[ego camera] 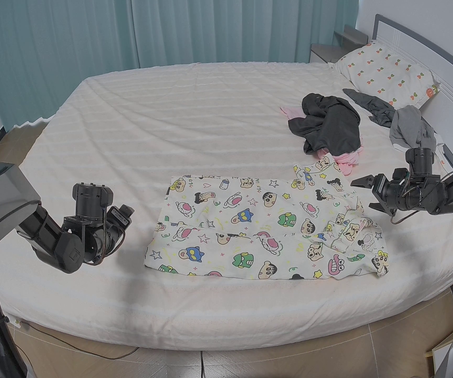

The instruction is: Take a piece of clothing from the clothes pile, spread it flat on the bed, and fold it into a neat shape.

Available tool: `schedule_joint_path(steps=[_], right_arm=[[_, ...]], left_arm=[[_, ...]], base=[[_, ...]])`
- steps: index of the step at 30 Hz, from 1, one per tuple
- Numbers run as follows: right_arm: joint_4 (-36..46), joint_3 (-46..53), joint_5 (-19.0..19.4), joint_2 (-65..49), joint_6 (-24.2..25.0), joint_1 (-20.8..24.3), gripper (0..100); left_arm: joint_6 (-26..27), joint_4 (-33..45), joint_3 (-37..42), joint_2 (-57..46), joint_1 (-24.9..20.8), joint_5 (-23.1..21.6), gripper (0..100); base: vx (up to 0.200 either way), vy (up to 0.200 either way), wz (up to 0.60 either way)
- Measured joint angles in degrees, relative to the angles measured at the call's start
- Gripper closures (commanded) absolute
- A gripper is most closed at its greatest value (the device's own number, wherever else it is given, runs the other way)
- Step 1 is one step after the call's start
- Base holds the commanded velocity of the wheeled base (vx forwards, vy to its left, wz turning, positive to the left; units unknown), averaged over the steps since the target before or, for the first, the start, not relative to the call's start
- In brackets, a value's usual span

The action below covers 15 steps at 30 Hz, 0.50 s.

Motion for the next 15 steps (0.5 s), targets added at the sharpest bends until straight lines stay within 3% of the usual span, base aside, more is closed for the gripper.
schedule_joint_path(steps=[8,15], right_arm=[[-0.18,1.22,-2.16,0.94,2.54,-1.27,0],[-0.09,6.51,-2.68,-3.58,14.20,0.38,0]], left_arm=[[-0.10,-0.65,2.10,-0.82,0.63,-0.24,0],[-1.22,-0.66,5.95,-2.43,0.67,-2.90,0]], base=[[0.000,0.000,0.00],[0.000,0.000,0.00]])
